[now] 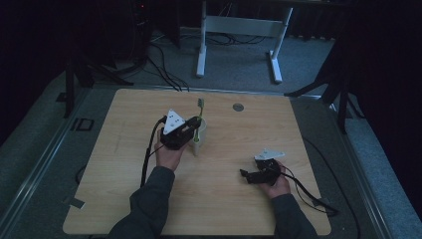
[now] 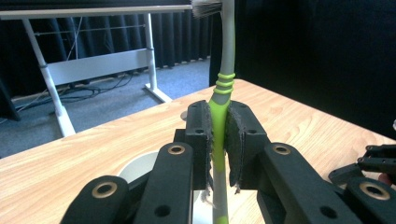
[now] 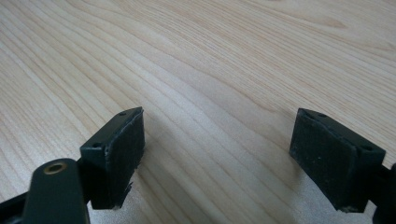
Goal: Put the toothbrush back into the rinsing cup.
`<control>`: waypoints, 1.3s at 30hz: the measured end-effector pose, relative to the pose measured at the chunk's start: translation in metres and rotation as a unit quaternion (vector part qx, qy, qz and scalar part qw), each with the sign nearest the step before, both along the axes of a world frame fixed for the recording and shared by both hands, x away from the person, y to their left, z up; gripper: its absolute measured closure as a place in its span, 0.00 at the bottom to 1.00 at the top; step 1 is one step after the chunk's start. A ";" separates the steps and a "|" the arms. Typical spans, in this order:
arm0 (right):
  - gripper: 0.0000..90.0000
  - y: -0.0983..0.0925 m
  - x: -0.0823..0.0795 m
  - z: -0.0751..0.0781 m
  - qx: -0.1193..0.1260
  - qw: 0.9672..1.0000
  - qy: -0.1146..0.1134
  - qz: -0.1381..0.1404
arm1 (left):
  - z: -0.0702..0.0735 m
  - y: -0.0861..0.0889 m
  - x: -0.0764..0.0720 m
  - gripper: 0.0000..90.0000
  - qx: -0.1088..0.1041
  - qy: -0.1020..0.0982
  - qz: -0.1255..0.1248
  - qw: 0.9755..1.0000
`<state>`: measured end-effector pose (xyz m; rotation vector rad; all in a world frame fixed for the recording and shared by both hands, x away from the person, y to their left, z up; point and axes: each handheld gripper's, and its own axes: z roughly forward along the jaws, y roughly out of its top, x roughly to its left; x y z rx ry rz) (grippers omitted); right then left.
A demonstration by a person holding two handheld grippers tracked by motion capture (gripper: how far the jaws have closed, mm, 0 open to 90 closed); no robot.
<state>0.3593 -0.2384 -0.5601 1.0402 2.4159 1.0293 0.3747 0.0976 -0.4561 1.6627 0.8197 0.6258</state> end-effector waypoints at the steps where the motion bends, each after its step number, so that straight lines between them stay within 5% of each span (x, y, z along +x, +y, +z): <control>1: 0.20 0.000 0.000 0.000 0.000 1.000 0.000 0.000 | -0.001 0.000 0.000 0.89 -0.001 0.001 0.001 1.000; 39: 0.20 0.000 0.000 0.000 0.000 1.000 -0.001 0.000 | -0.020 0.002 -0.012 0.89 0.019 0.016 0.003 1.000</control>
